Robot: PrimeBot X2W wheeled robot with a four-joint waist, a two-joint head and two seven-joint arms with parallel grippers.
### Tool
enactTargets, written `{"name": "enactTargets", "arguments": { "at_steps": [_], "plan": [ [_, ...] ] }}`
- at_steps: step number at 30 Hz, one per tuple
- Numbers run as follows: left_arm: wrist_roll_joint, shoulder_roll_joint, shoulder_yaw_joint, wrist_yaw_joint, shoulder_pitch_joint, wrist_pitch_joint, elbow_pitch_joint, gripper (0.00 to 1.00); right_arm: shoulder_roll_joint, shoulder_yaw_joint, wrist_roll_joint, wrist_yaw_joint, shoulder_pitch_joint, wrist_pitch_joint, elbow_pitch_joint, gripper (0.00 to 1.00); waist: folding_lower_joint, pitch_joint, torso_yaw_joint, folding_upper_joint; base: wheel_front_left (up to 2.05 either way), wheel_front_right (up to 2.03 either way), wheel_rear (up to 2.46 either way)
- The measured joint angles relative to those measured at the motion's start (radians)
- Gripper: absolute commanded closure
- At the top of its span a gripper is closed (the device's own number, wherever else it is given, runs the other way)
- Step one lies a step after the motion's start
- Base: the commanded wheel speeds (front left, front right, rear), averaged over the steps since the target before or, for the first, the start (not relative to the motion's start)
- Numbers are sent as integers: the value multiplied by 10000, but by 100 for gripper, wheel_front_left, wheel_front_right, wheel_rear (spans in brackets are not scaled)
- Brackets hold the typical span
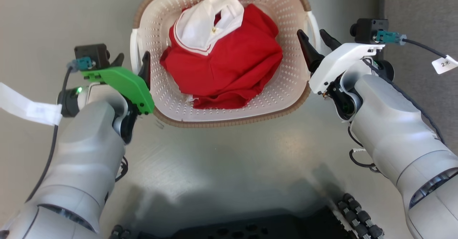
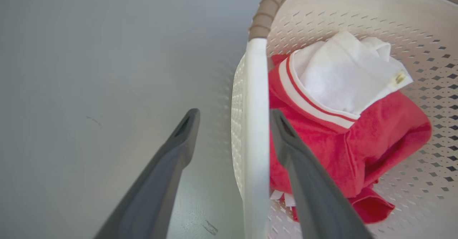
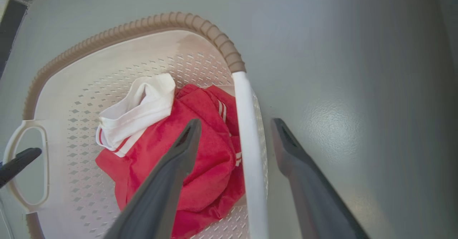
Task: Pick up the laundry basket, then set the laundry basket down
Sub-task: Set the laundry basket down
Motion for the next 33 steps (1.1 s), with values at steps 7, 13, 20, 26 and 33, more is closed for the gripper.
{"name": "enactTargets", "arguments": {
  "at_steps": [7,13,20,26,33],
  "plan": [
    [65,0,-138,-4,425,0,27,0,13,90,-2,0,334,-58,67,0,0,-664,-54,0,0,0,0],
    [65,-4,8,-12,635,0,-405,0,2,111,-4,0,466,-59,61,0,0,-1442,-114,0,0,0,0],
    [222,140,290,-50,1072,0,-957,0,-127,-27,-4,0,1016,-61,-221,0,-1,-2411,-144,0,0,0,0],
    [472,560,729,-52,1306,0,-1745,0,-428,-443,-82,0,1227,-71,-809,0,-1,-3261,-147,0,0,0,0],
    [865,660,1262,-52,2150,0,-2449,0,-723,-907,-449,0,1839,-73,-1624,0,-1,-4267,-140,0,0,0,0]
  ]
}}
